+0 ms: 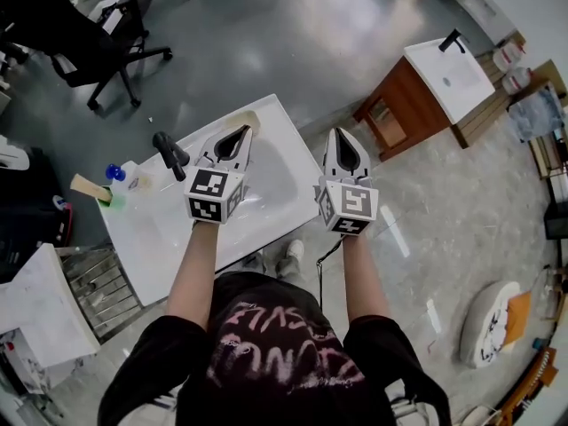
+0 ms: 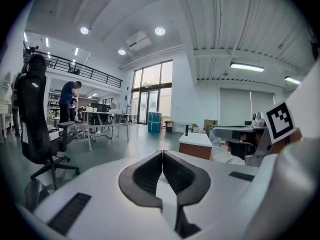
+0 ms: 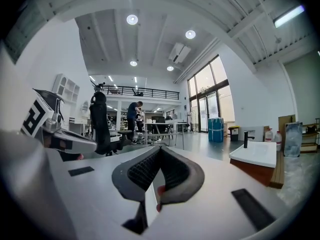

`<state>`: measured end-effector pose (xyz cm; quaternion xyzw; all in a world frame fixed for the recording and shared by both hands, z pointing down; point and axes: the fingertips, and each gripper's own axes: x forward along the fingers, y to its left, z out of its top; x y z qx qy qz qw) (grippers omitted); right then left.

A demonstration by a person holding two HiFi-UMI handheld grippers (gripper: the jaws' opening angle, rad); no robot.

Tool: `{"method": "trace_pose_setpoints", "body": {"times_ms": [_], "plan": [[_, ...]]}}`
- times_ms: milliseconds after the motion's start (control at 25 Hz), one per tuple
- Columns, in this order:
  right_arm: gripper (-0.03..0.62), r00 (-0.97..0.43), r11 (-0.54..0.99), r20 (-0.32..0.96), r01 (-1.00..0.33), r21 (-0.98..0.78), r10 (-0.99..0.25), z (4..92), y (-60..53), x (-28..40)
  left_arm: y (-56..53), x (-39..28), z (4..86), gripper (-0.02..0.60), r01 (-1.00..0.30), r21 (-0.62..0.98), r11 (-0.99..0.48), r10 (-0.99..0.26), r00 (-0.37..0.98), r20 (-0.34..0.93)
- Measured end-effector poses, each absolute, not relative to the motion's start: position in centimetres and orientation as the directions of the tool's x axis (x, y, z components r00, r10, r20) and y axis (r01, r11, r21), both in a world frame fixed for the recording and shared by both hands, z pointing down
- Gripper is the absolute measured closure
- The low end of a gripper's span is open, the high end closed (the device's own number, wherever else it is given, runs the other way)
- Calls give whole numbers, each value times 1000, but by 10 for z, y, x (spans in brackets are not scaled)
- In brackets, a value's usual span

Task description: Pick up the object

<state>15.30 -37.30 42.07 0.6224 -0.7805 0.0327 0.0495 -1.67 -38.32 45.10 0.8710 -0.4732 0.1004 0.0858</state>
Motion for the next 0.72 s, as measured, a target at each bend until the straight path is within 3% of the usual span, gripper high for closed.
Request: {"method": "trace_pose_setpoints", "body": {"times_ms": [720], "plan": [[579, -259, 260, 85, -966, -1, -962, 412, -412, 178, -422, 7, 490, 565, -846, 27, -533, -790, 509, 342]]}}
